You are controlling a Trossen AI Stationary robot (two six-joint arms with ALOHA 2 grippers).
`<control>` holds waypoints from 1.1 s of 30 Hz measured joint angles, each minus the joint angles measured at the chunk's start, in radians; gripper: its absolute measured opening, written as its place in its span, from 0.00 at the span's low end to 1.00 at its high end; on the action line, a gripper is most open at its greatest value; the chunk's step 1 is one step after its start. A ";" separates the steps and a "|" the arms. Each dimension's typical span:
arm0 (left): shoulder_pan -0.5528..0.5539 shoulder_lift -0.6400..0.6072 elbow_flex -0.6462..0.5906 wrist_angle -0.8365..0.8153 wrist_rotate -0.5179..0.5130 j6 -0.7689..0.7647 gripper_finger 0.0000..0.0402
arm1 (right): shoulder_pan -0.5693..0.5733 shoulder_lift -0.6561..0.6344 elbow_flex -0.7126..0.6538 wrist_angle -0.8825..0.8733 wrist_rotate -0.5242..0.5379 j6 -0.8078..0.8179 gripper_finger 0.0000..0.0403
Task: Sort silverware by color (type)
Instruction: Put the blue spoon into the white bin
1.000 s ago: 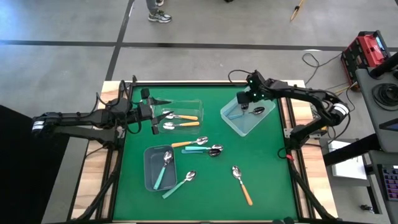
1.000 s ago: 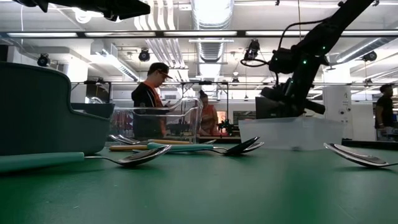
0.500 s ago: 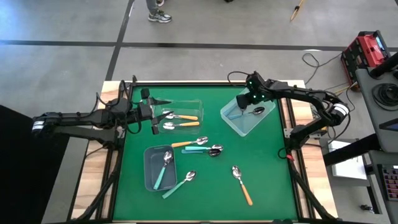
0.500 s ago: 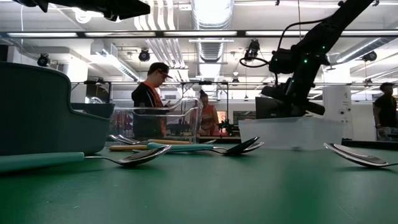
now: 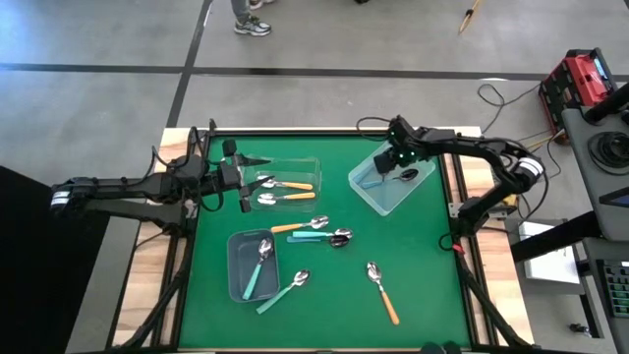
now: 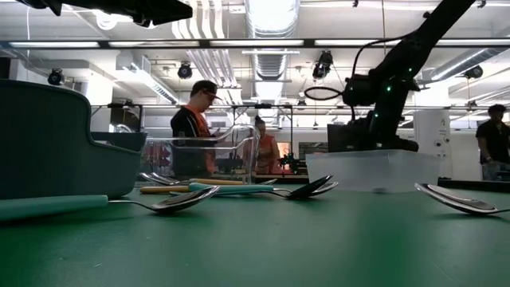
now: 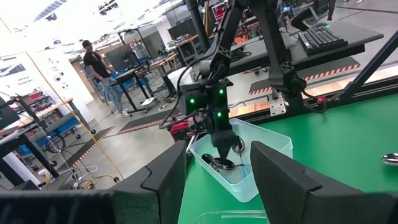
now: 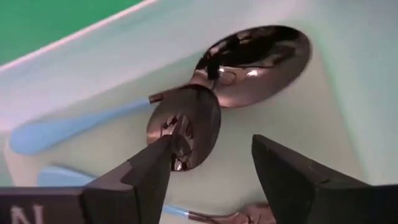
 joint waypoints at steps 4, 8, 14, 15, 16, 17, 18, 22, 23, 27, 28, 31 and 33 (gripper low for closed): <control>0.000 0.000 0.000 0.000 0.000 0.000 0.40 | 0.000 0.031 0.000 0.059 -0.043 -0.036 0.54; 0.000 0.000 0.000 0.000 0.000 0.000 0.40 | 0.000 0.051 0.000 0.108 -0.070 -0.040 0.54; 0.000 0.000 0.000 0.000 0.000 0.000 0.40 | 0.000 0.081 0.000 0.108 -0.069 -0.058 0.53; 0.000 0.000 0.000 0.000 0.000 0.000 0.40 | 0.000 0.087 0.000 0.109 -0.067 -0.065 0.53; 0.000 0.000 0.000 0.000 0.000 0.000 0.40 | 0.000 0.092 0.000 0.111 -0.067 -0.070 0.52; 0.000 0.000 0.000 -0.001 0.000 0.000 0.40 | 0.000 0.097 0.001 0.113 -0.068 -0.074 0.51; 0.000 0.000 0.000 0.000 0.000 0.000 0.40 | 0.000 0.101 0.001 0.118 -0.068 -0.081 0.50; 0.000 0.000 0.000 0.000 0.000 0.000 0.40 | 0.000 0.107 0.002 0.132 -0.068 -0.088 0.44; 0.000 0.000 0.000 -0.001 0.000 0.000 0.40 | 0.000 0.107 0.002 0.133 -0.068 -0.088 0.43; 0.000 0.000 0.000 -0.001 0.000 0.000 0.40 | 0.000 0.107 0.002 0.133 -0.069 -0.083 0.33; 0.000 0.000 0.000 -0.001 0.000 0.000 0.40 | 0.000 0.107 0.002 0.133 -0.070 -0.083 0.31; 0.000 0.000 0.000 -0.001 0.000 0.000 0.40 | 0.000 0.107 0.002 0.133 -0.075 -0.080 0.25; 0.000 0.000 0.000 -0.001 0.000 0.000 0.40 | 0.000 0.107 0.002 0.132 -0.080 -0.070 0.22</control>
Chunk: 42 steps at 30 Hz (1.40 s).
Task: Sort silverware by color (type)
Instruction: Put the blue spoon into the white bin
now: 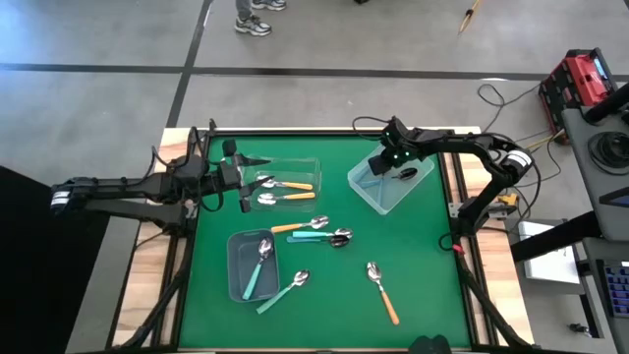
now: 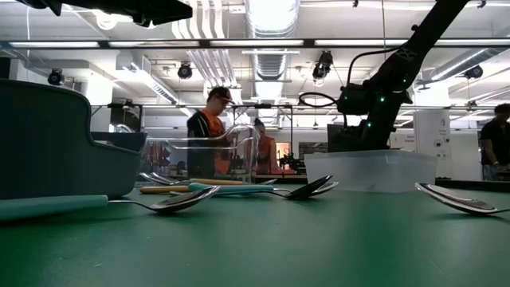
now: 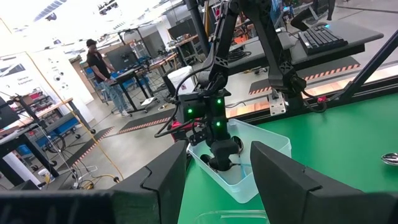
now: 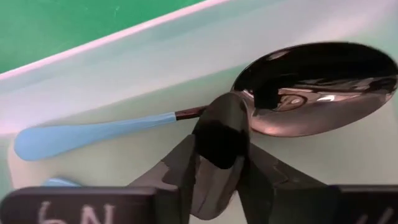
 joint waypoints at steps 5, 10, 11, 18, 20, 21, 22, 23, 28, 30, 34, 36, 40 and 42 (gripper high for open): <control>0.000 0.000 0.000 0.000 0.000 0.000 0.40 | 0.000 -0.012 -0.001 -0.013 -0.010 0.082 0.11; 0.000 0.000 0.000 0.000 0.000 0.000 0.40 | 0.000 -0.047 -0.002 -0.016 0.000 0.160 0.04; 0.000 0.000 0.000 0.000 0.000 0.000 0.40 | 0.000 -0.054 -0.002 -0.017 0.001 0.170 0.03; 0.000 0.000 0.000 0.000 0.000 0.000 0.40 | 0.001 -0.095 -0.002 -0.017 0.036 0.281 0.03; 0.000 0.000 0.000 0.000 0.000 0.000 0.40 | 0.012 -0.110 -0.003 -0.016 0.075 0.314 0.03; 0.000 0.000 0.000 0.000 0.000 0.000 0.40 | 0.021 -0.118 -0.005 -0.016 0.097 0.330 0.03; 0.000 0.000 0.000 -0.001 0.000 0.000 0.40 | 0.033 -0.127 -0.007 -0.014 0.119 0.348 0.03; 0.000 0.000 0.000 -0.001 0.000 0.000 0.40 | 0.046 -0.135 -0.010 -0.012 0.144 0.367 0.03; 0.000 0.000 0.000 -0.001 0.000 0.000 0.40 | 0.129 -0.168 -0.041 -0.010 0.303 0.462 0.03; 0.000 0.000 0.000 -0.001 0.000 0.000 0.40 | 0.159 -0.179 -0.053 -0.005 0.357 0.500 0.03; 0.000 0.000 0.000 -0.001 0.000 0.000 0.40 | 0.194 -0.196 -0.061 0.043 0.396 0.524 0.03; 0.000 0.000 0.000 -0.002 0.000 0.000 0.40 | 0.196 -0.211 -0.060 0.080 0.396 0.523 0.03; 0.000 0.000 0.000 -0.004 0.000 0.000 0.40 | 0.195 -0.245 -0.060 0.091 0.408 0.508 0.03; 0.000 0.000 0.000 -0.004 0.000 0.000 0.40 | 0.195 -0.259 -0.060 0.091 0.457 0.507 0.03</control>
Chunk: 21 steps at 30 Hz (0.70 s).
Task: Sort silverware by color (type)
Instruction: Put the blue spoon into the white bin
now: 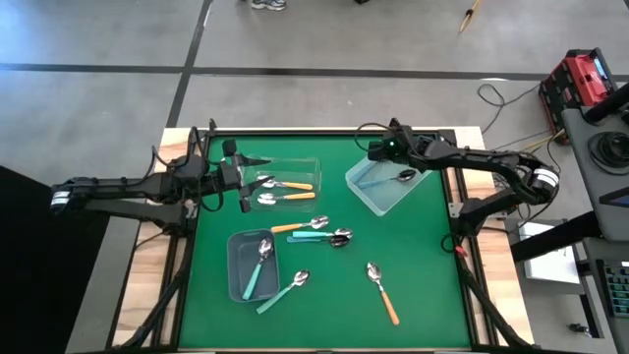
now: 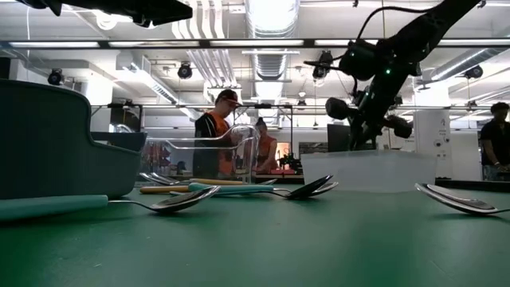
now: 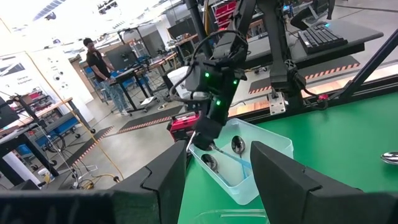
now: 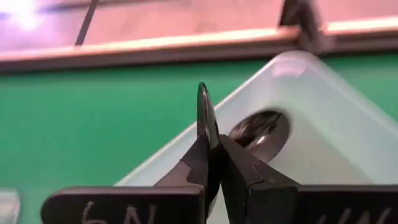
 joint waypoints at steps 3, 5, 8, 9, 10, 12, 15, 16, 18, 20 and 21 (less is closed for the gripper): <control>0.000 0.000 0.000 0.001 0.000 0.000 0.40 | 0.019 -0.005 0.000 0.014 0.127 0.031 0.03; 0.000 0.000 0.000 0.001 0.000 0.004 0.40 | 0.049 0.004 -0.006 0.041 0.231 0.057 0.03; 0.000 0.000 0.000 0.000 0.000 0.008 0.40 | 0.102 0.035 -0.011 0.117 0.320 0.059 0.03; 0.000 0.000 0.000 0.001 0.000 0.008 0.40 | 0.117 0.046 -0.011 0.133 0.340 0.059 0.03; 0.000 0.000 0.000 0.000 0.000 0.008 0.40 | 0.132 0.055 -0.011 0.143 0.363 0.059 0.03; 0.000 0.000 0.000 0.000 0.000 0.008 0.40 | 0.159 0.070 -0.012 0.140 0.416 0.060 0.03; 0.000 0.000 0.000 -0.003 0.000 0.008 0.40 | 0.177 0.074 -0.012 0.138 0.434 0.061 0.03; 0.000 0.000 0.000 -0.003 0.000 0.009 0.40 | 0.181 0.074 -0.012 0.138 0.434 0.061 0.03; 0.000 0.000 0.000 -0.003 0.000 0.010 0.40 | 0.185 0.074 -0.012 0.137 0.434 0.062 0.03; 0.000 0.000 0.000 -0.003 0.000 0.010 0.40 | 0.185 0.074 -0.012 0.136 0.435 0.063 0.03; 0.000 0.000 0.000 -0.003 0.000 0.010 0.40 | 0.185 0.077 -0.012 0.136 0.436 0.062 0.03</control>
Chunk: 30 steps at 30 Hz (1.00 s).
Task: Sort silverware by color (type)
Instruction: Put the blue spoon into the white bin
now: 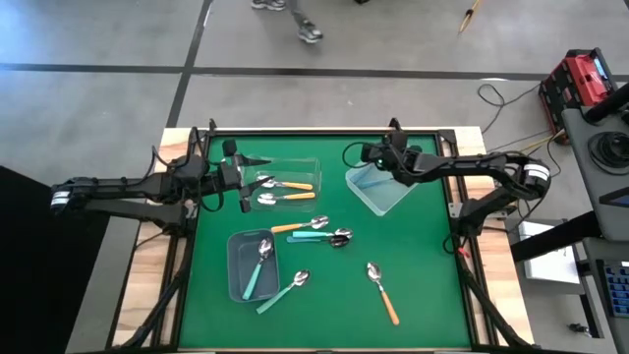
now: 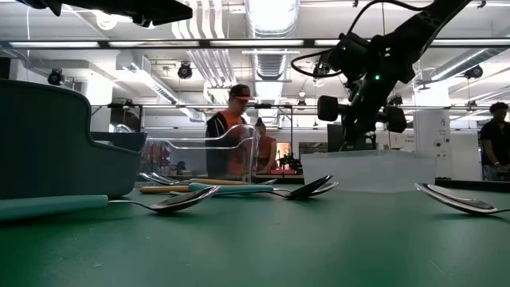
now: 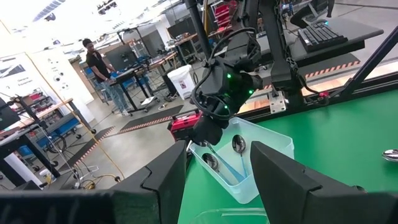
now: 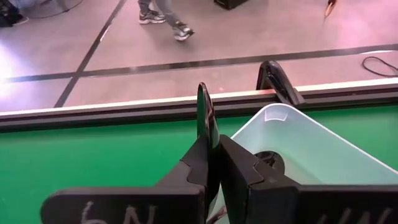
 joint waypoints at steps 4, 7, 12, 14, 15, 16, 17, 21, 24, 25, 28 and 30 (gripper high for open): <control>0.000 0.000 0.000 0.000 0.000 0.000 0.40 | 0.000 0.018 0.000 -0.014 0.000 0.006 0.03; 0.000 0.000 0.000 0.000 0.000 0.000 0.40 | 0.000 0.028 0.000 -0.024 0.002 0.015 0.03; 0.000 0.000 0.000 0.000 0.000 0.000 0.40 | 0.000 0.038 -0.001 -0.024 0.002 0.013 0.03; 0.000 0.000 0.000 0.000 0.000 0.000 0.40 | 0.000 0.038 -0.001 -0.024 0.002 0.009 0.03; 0.000 0.000 0.000 0.000 0.000 0.000 0.40 | 0.000 0.038 -0.001 -0.024 0.002 0.008 0.03; 0.000 0.000 0.000 0.000 0.000 0.000 0.40 | 0.000 0.038 -0.001 -0.024 0.002 0.010 0.03; 0.000 0.000 0.000 0.000 0.000 0.000 0.40 | 0.000 0.038 -0.001 -0.025 0.002 0.012 0.03; 0.000 0.000 0.000 0.000 0.000 0.000 0.40 | 0.000 0.038 -0.001 -0.027 0.002 0.012 0.03; 0.000 0.000 0.000 0.000 0.000 0.000 0.40 | 0.000 0.039 -0.002 -0.030 0.002 0.007 0.05; 0.000 0.000 0.000 0.000 0.000 0.000 0.40 | 0.000 0.039 -0.003 -0.033 0.002 0.002 0.07; 0.000 0.000 0.000 0.000 0.000 0.000 0.40 | 0.000 0.041 -0.004 -0.037 0.001 -0.007 0.11; 0.000 0.000 0.000 0.000 0.000 0.000 0.40 | 0.000 0.040 -0.004 -0.034 0.001 -0.007 0.13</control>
